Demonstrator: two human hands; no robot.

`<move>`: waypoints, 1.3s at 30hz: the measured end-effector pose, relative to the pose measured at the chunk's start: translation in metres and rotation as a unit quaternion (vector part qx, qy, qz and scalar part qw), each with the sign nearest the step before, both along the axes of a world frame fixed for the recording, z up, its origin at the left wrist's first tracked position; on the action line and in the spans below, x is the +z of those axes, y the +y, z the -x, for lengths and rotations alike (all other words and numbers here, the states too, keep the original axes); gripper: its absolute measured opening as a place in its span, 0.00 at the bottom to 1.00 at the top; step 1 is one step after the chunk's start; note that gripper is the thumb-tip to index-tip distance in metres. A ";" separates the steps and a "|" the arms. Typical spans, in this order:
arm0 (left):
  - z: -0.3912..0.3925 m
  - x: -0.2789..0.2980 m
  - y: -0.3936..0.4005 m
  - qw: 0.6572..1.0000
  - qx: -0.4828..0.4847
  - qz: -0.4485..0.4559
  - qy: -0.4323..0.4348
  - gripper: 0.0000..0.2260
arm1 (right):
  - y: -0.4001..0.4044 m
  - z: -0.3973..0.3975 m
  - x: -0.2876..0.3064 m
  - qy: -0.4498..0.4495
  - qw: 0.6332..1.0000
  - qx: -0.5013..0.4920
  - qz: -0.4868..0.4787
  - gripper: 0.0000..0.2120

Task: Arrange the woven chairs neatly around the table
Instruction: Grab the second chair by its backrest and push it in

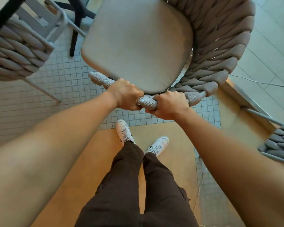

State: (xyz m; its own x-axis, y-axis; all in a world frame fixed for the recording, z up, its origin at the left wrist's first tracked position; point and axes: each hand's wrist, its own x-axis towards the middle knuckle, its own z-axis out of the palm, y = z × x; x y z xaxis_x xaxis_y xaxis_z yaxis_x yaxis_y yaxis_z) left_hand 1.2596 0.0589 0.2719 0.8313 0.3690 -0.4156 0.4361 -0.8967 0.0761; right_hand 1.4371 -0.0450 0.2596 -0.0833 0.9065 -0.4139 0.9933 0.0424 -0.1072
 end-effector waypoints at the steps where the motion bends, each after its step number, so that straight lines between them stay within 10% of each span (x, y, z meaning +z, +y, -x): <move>1: 0.002 0.001 0.003 1.000 -0.003 0.003 -0.003 0.18 | 0.002 0.002 0.000 -0.001 1.000 0.001 -0.003 0.26; 26: 0.047 0.012 0.118 1.000 -0.012 -0.001 0.013 0.18 | 0.109 0.061 0.004 0.040 0.997 -0.036 0.048 0.25; 39: -0.022 0.003 0.029 0.990 0.130 -0.007 -0.061 0.31 | 0.115 -0.069 0.034 0.054 0.956 0.255 0.137 0.30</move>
State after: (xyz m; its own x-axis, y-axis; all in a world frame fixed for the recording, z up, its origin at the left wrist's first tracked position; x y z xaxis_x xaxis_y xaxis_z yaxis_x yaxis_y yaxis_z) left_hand 1.2812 0.0883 0.2751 0.7513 0.5813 -0.3124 0.6402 -0.7570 0.1308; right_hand 1.5062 0.0698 0.2934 -0.5415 0.5958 -0.5931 0.8333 0.4738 -0.2849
